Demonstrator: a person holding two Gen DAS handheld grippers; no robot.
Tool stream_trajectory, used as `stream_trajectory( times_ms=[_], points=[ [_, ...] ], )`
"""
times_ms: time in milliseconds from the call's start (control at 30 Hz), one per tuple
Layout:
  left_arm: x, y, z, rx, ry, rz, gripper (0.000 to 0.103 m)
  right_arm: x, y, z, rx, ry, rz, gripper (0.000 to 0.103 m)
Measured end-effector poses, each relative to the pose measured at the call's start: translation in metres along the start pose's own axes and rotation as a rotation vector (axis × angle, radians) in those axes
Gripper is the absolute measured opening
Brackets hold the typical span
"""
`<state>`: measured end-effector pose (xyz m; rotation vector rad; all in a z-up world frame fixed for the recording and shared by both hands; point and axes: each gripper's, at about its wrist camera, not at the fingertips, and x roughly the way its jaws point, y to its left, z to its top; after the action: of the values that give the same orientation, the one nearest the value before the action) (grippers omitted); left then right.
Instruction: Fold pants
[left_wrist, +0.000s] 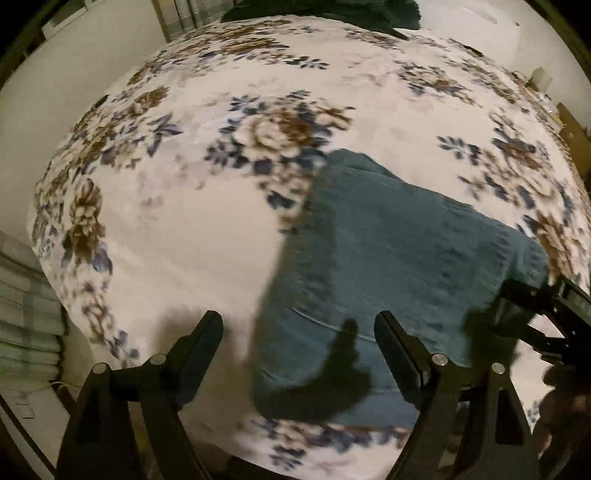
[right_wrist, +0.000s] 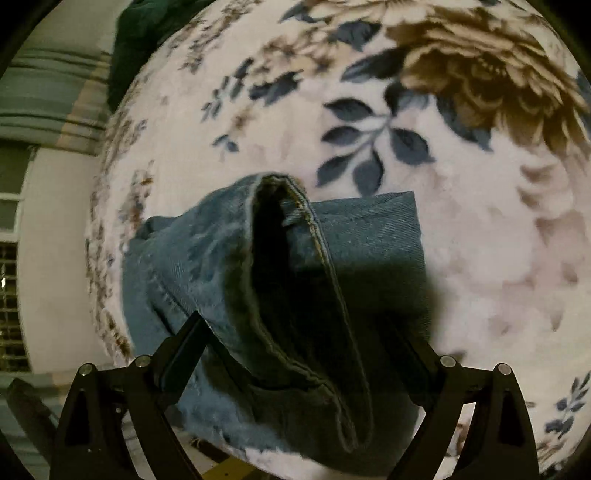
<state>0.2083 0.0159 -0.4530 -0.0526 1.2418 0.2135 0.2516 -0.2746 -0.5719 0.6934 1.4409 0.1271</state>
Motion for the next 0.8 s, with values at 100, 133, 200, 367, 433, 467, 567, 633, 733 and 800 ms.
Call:
stream_trajectory(
  times_ms=[100,133,200,367,433,467,567,633,733,800],
  points=[
    [0.003,0.008,0.005,-0.003,0.000,0.020,0.083,0.005,0.010,-0.005,-0.036,-0.029,-0.008,0.063],
    [0.004,0.011,0.008,-0.009,0.000,0.024,0.083,0.006,0.015,-0.007,-0.050,-0.028,-0.027,0.045],
    [0.004,0.014,0.008,-0.014,0.004,0.028,0.083,0.005,0.021,-0.011,-0.073,-0.035,-0.048,0.028],
    [0.002,0.018,0.014,-0.017,0.008,0.016,0.083,-0.014,0.030,-0.019,-0.081,-0.088,-0.074,0.013],
    [-0.001,0.019,0.016,-0.011,0.005,0.007,0.083,-0.032,0.028,-0.023,-0.059,-0.111,-0.075,0.012],
    [-0.003,0.019,0.017,-0.009,0.005,-0.005,0.083,-0.040,0.025,-0.027,-0.050,-0.125,-0.084,0.012],
    [-0.003,0.016,0.022,-0.008,0.012,-0.035,0.083,-0.072,0.002,-0.037,0.012,-0.167,-0.108,0.012],
    [-0.002,0.013,0.027,-0.007,0.013,-0.050,0.083,-0.090,-0.020,-0.043,0.051,-0.179,-0.126,0.012],
    [0.002,0.000,0.036,0.013,0.019,-0.091,0.083,-0.106,-0.056,-0.051,0.111,-0.188,-0.160,0.012],
    [0.011,-0.014,0.043,0.045,0.031,-0.117,0.083,-0.111,-0.079,-0.053,0.149,-0.187,-0.181,0.012]
  ],
)
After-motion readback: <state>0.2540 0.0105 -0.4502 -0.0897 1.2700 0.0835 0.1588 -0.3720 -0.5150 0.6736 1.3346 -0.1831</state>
